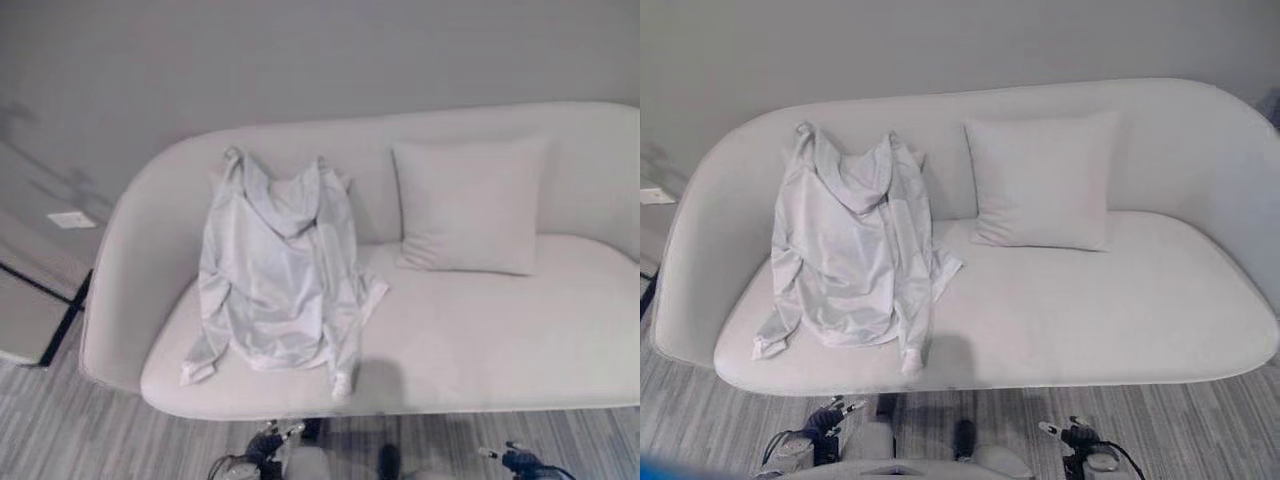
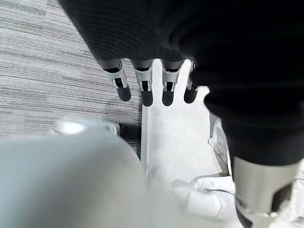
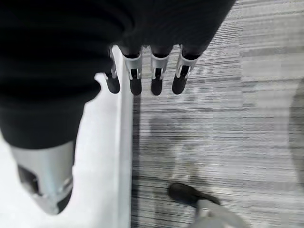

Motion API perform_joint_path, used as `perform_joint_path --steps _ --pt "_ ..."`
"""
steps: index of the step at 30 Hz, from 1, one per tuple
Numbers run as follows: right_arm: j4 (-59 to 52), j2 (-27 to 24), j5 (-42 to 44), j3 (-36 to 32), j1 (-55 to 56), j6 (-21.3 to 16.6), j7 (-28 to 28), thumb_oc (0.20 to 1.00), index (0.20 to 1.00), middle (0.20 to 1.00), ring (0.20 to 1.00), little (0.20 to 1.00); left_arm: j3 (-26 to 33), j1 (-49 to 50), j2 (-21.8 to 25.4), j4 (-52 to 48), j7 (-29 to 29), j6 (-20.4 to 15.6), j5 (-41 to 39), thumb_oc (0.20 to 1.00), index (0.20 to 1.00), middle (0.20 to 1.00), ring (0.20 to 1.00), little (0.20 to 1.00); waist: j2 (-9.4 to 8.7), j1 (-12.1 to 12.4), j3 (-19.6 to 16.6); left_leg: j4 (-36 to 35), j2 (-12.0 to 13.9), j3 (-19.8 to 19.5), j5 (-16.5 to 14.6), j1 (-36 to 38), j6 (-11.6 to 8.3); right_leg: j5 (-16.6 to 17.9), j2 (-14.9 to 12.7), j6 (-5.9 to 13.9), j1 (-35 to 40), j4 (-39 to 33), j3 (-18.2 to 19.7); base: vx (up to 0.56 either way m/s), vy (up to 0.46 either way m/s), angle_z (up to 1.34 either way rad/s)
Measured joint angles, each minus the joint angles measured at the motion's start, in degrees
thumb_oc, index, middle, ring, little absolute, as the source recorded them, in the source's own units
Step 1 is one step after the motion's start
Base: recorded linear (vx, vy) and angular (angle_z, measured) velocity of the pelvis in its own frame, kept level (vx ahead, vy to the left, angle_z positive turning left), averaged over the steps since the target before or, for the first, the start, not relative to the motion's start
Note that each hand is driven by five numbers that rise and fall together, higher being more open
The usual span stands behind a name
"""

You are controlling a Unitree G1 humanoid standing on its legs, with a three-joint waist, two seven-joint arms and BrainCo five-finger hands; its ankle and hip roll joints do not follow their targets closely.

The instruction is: Hang the clothes on the sofa on the clothes rack.

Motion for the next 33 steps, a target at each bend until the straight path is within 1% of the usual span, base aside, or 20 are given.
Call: perform_joint_path --steps 3,5,6,7,8,9,10,12,14,15,16,18,20,21,22,25,27,28,29,33 --pt "-0.13 0.63 -0.01 -0.6 0.84 0.27 0.13 1.0 1.0 1.0 1.0 1.0 -0.71 -0.06 0.2 -0.46 0.05 0.34 0.21 1.0 1.0 1.0 1.0 1.0 -0.33 0.16 -1.14 0.0 -2.75 3.83 2.26 2.15 3.96 -0.48 -1.24 0.37 0.04 1.26 1.5 0.12 0.413 -0.26" --pt "-0.25 0.63 -0.02 -0.58 1.32 0.29 0.16 1.0 1.0 1.0 1.0 1.0 -1.33 -0.35 0.29 -0.46 0.03 0.39 0.22 1.0 1.0 1.0 1.0 1.0 -0.28 0.13 -1.53 0.01 -4.15 4.94 2.79 3.41 5.02 -1.25 -2.25 1.37 -0.05 2.51 1.55 0.07 0.282 -0.12" --pt "-0.64 0.03 -0.02 -0.6 1.93 0.28 0.15 1.0 1.0 1.0 1.0 1.0 -2.77 -0.46 0.09 -0.4 0.05 0.38 0.23 1.0 1.0 1.0 1.0 1.0 1.51 -0.14 -2.07 0.36 -4.03 5.47 0.89 4.2 7.8 -3.27 -2.71 3.25 -1.23 6.24 1.13 0.07 0.279 -0.05" --pt "-0.62 -0.16 -0.04 -0.56 1.96 0.3 0.16 1.0 1.0 1.0 1.0 1.0 -3.11 -0.52 0.08 -0.53 0.04 0.28 0.23 1.0 1.0 1.0 1.0 1.0 2.37 0.0 -2.6 0.33 -4.06 4.42 -1.87 4.39 8.34 -4.95 -2.84 3.51 -2.52 9.19 1.19 0.07 0.278 0.04" --pt "-0.62 0.31 -0.08 -0.31 2.08 0.4 0.07 1.0 1.0 1.0 1.0 1.0 -3.45 -1.14 0.31 -0.5 0.07 0.32 0.22 1.0 1.0 1.0 1.0 1.0 2.04 -0.06 -2.74 0.24 -5.34 4.69 -2.16 4.89 9.49 -6.53 -4.59 3.72 -4.15 13.28 0.76 0.07 0.149 0.05" --pt "-0.8 0.49 -0.16 -0.3 2.11 0.42 0.14 1.0 1.0 1.0 1.0 1.0 -3.99 -1.25 0.53 -0.52 0.06 0.35 0.23 1.0 1.0 1.0 1.0 1.0 2.61 -0.09 -2.72 0.04 -5.95 4.79 -2.45 5.25 10.05 -7.0 -5.7 4.28 -6.06 17.97 0.28 0.14 0.174 0.08" --pt "-1.69 0.67 -0.44 -0.26 2.87 0.42 0.31 1.0 1.0 1.0 1.0 1.0 -4.45 -1.14 0.73 -0.52 0.13 0.34 0.24 1.0 1.0 1.0 1.0 1.0 3.81 -0.11 -3.09 0.24 -6.91 4.97 -3.4 5.88 11.69 -9.49 -10.28 4.5 -8.56 25.29 -1.18 0.17 0.18 0.09" --pt "-2.45 1.37 -0.47 -0.25 3.79 0.41 0.37 1.0 1.0 1.0 1.0 1.0 -4.43 -0.28 1.59 -0.54 0.13 0.34 0.27 1.0 1.0 1.0 1.0 1.0 3.4 -0.03 -3.94 0.09 -8.78 5.18 -3.92 6.75 12.44 -9.01 -16.21 6.16 -8.78 25.66 -0.6 0.12 0.065 0.02" --pt "-2.62 2.95 -0.48 -0.2 3.86 0.4 0.43 1.0 1.0 1.0 1.0 1.0 -4.44 0.8 3.31 -0.4 0.21 0.47 0.67 1.0 1.0 1.0 1.0 1.0 2.1 -0.22 -3.87 0.08 -9.97 5.49 -4.04 6.94 12.5 -7.42 -19.86 9.64 -8.76 21.29 0.72 0.17 -0.028 -0.1" --pt "-2.77 3.9 -0.49 -0.17 3.69 0.39 0.44 1.0 1.0 1.0 1.0 1.0 -4.25 1.51 3.98 -0.18 0.38 0.45 1.78 1.0 1.0 1.0 1.0 1.0 1.39 -0.02 -3.64 0.04 -9.8 5.91 -4.26 6.79 12.82 -5.94 -19.97 12.24 -9.43 16.53 -0.68 0.14 -0.063 -0.17" --pt "-2.77 4.03 -0.49 -0.15 3.56 0.36 0.45 1.0 1.0 1.0 1.0 1.0 -4.26 1.61 4.16 0.01 0.39 0.47 1.86 1.0 1.0 1.0 1.0 1.0 1.34 0.02 -3.61 0.03 -9.65 6.06 -4.23 6.73 12.82 -5.57 -19.87 12.73 -9.37 15.34 -0.83 0.1 -0.046 -0.31" --pt "-2.57 4.52 -0.48 0.35 3.1 0.22 0.41 1.0 1.0 1.0 1.0 1.0 -4.23 1.93 4.87 0.79 0.48 0.78 2.37 1.0 1.0 1.0 1.0 1.0 0.18 -0.36 -3.02 0.01 -9.51 6.52 -4.37 6.79 12.88 -1.78 -17.57 15.43 -10.45 7.77 -0.94 0.08 -0.022 -0.08" --pt "-2.17 4.45 -0.48 0.37 3.95 0.44 0.3 1.0 1.0 1.0 1.0 1.0 -4.37 1.86 4.03 0.7 0.48 0.82 2.45 1.0 1.0 1.0 1.0 1.0 -1.3 -1.1 -2.92 0.01 -9.9 6.29 -4.64 7.08 13.19 3.08 -15.94 14.14 -11.53 4.84 -0.64 0.14 -0.079 0.17" --pt "-1.82 4.46 -0.48 0.38 3.93 0.51 0.31 1.0 1.0 1.0 1.0 1.0 -4.4 1.85 3.49 0.71 0.46 0.85 2.46 1.0 1.0 1.0 1.0 1.0 -1.39 -1.75 -2.91 -0.02 -9.5 5.59 -4.65 7.01 13.16 4.51 -14.84 13.86 -11.29 3.83 -0.07 0.18 -0.156 0.3" --pt "-1.52 4.42 -0.48 0.36 4.41 0.54 0.29 1.0 1.0 1.0 1.0 1.0 -4.44 1.87 2.77 0.26 0.17 0.8 2.48 1.0 1.0 1.0 1.0 1.0 -1.69 -1.87 -3.04 0.01 -9.04 4.54 -4.8 7.29 12.66 7.37 -13.44 12.49 -9.28 0.35 0.58 0.16 -0.165 0.34" --pt "-0.82 3.81 -0.51 0.37 5.13 0.55 0.31 1.0 1.0 1.0 1.0 1.0 -4.43 2.52 1.89 -0.55 -0.03 0.72 2.48 1.0 1.0 1.0 1.0 1.0 -1.4 -1.75 -3.06 0.0 -7.82 3.95 -5.37 9.06 11.22 11.0 -11.94 10.83 -5.58 -3.81 -0.39 0.13 -0.123 0.14" --pt "-0.55 2.88 -0.51 0.35 4.75 0.4 0.36 1.0 1.0 1.0 1.0 1.0 -4.43 3.41 1.4 -0.71 -0.04 0.73 2.48 1.0 1.0 1.0 1.0 1.0 0.48 -1.8 -3.94 0.0 -5.78 3.66 -6.19 9.15 9.48 10.18 -9.97 8.98 -5.05 -3.82 -1.0 0.17 -0.194 0.02" --pt "-0.6 2.52 -0.51 0.31 4.73 0.34 0.36 1.0 1.0 1.0 1.0 1.0 -4.43 3.78 1.21 -1.02 -0.03 0.72 2.48 1.0 1.0 1.0 1.0 1.0 0.52 -1.77 -3.96 0.01 -5.05 3.58 -6.21 9.16 9.11 9.83 -9.2 8.3 -4.98 -3.82 -1.28 0.07 -0.098 0.05" --pt "-0.85 2.17 -0.49 0.3 4.55 0.29 0.36 1.0 1.0 1.0 1.0 1.0 -4.41 3.88 1.07 -1.11 -0.05 0.74 2.49 1.0 1.0 1.0 1.0 1.0 1.65 -1.84 -4.49 0.05 -4.35 3.3 -6.23 9.59 8.94 9.56 -8.51 7.65 -4.63 -3.81 -1.52 0.1 -0.115 0.08" --pt "-2.43 1.11 -0.45 0.31 4.37 -0.04 0.4 1.0 1.0 1.0 1.0 1.0 -4.37 3.92 0.8 -1.66 -0.03 0.73 2.48 1.0 1.0 1.0 1.0 1.0 2.18 -1.7 -4.71 0.36 -1.81 2.81 -6.07 11.01 6.28 8.35 -6.03 5.62 -3.28 -3.82 -2.37 0.05 -0.072 0.06"
